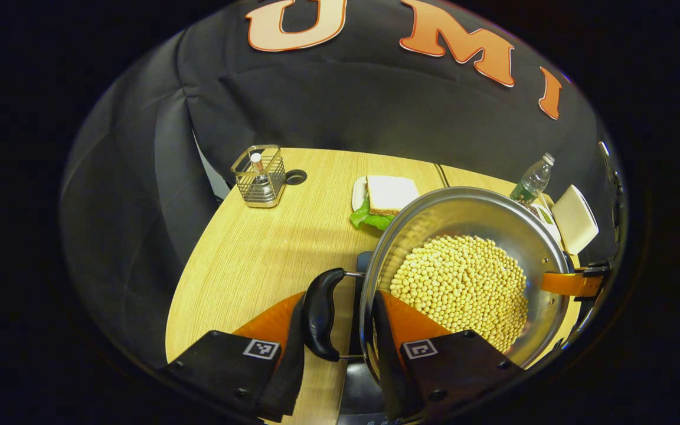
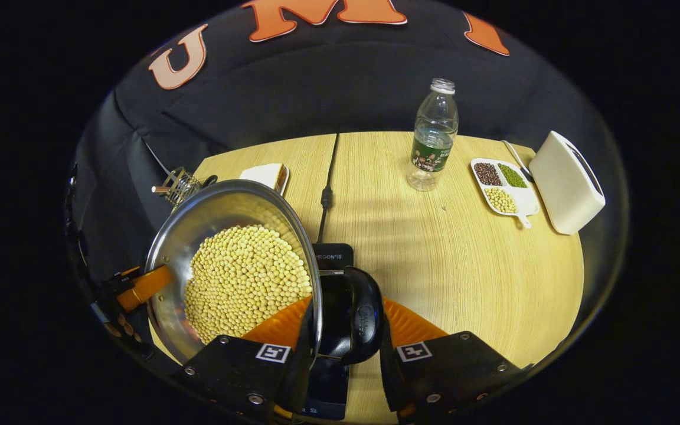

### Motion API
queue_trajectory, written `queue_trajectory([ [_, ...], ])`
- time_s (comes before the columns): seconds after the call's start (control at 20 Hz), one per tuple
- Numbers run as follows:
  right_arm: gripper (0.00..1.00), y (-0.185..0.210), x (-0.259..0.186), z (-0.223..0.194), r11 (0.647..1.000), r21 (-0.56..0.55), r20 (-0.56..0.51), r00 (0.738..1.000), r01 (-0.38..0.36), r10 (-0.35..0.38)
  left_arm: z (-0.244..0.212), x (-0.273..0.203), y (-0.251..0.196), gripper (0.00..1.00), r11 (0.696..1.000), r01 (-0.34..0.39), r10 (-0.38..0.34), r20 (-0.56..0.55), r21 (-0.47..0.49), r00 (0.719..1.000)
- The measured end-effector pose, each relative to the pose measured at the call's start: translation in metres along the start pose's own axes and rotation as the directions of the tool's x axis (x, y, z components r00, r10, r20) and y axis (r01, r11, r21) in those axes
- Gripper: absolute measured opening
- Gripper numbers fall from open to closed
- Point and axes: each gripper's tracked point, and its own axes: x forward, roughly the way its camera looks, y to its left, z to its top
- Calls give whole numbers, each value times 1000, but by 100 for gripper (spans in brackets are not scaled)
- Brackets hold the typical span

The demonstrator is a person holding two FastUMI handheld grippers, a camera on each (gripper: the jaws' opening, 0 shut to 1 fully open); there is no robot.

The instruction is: First push the handle of the pot to place it horizontally, then grasp the pot with both hands and set it on the induction cooktop.

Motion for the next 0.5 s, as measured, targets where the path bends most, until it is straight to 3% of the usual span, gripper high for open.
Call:
queue_trajectory([
  [0.1, 55, -2, 4, -1, 1000, 7, -1, 1000, -2, 2, 0, 0, 0, 61, 1000, -2, 2, -3, 4, 1000],
  [0.35, 47, -10, 19, -11, 999, 33, -27, 1000, -9, 9, 7, -2, -1, 63, 1000, -3, 3, -15, 25, 1000],
  [0.5, 52, -10, 21, -13, 999, 45, -25, 1000, -15, 16, 9, -1, -2, 62, 999, -3, 3, -7, 37, 1000],
])
